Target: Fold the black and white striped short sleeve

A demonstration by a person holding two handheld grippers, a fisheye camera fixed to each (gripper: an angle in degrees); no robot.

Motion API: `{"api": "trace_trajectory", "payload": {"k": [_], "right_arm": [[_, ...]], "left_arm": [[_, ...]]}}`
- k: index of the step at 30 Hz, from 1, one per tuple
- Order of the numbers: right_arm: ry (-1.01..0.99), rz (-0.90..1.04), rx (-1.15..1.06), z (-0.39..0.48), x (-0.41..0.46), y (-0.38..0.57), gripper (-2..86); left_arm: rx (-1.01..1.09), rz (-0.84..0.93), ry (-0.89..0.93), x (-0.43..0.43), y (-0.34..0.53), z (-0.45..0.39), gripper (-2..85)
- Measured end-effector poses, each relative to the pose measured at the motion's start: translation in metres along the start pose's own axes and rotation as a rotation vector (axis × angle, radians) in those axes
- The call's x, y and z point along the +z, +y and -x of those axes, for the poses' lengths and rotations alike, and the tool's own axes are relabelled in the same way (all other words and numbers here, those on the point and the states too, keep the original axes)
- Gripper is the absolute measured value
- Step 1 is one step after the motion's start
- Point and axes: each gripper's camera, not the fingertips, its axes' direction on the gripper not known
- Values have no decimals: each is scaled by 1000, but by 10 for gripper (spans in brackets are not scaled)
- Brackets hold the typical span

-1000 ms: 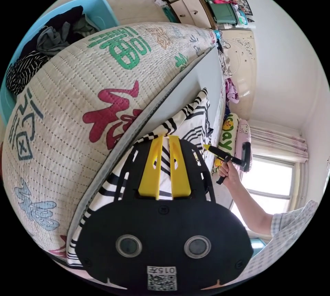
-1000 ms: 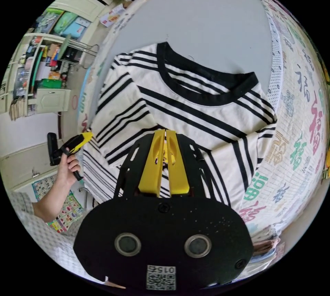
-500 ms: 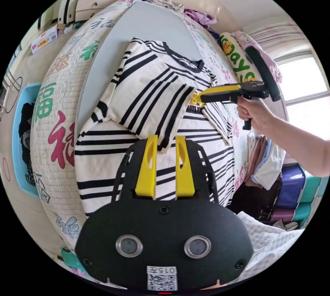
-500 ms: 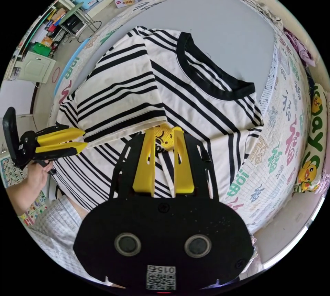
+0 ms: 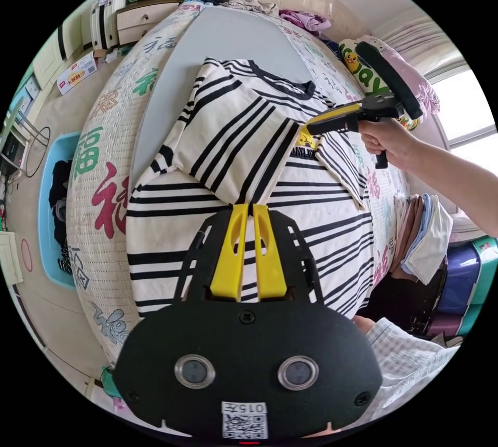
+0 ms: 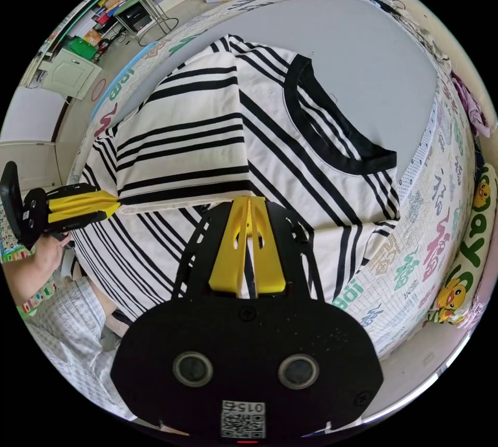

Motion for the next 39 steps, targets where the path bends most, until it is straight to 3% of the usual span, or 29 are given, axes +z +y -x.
{"api": "trace_trajectory", "payload": {"k": [4, 7, 9, 18, 24, 26, 30, 33, 39], "right_arm": [[-29, 1, 29, -9, 0, 9, 0], [-272, -38, 161, -47, -5, 26, 24], [-331, -82, 263, -77, -12, 43, 38], [-144, -146, 546, -200, -29, 89, 95], [-198, -104, 538, -232, -7, 83, 111], [-208, -95, 533, -235, -1, 84, 106], [-211, -47, 523, -239, 13, 91, 62], [-194, -65, 501, -237, 11, 101, 31], [-148, -135, 520, -238, -10, 127, 8]], "left_arm": [[4, 19, 23, -15, 8, 11, 20], [34, 33, 89, -35, 10, 23, 51], [47, -5, 97, -57, 8, 35, 59], [-6, -138, 106, -96, -126, 125, 107], [-19, -25, 176, -69, -202, 146, 109], [19, 30, 186, -60, -212, 143, 107], [227, 153, 16, -45, -218, 118, 76], [235, 203, 17, -41, -217, 120, 28], [115, 74, 8, -76, -213, 132, -1]]}}
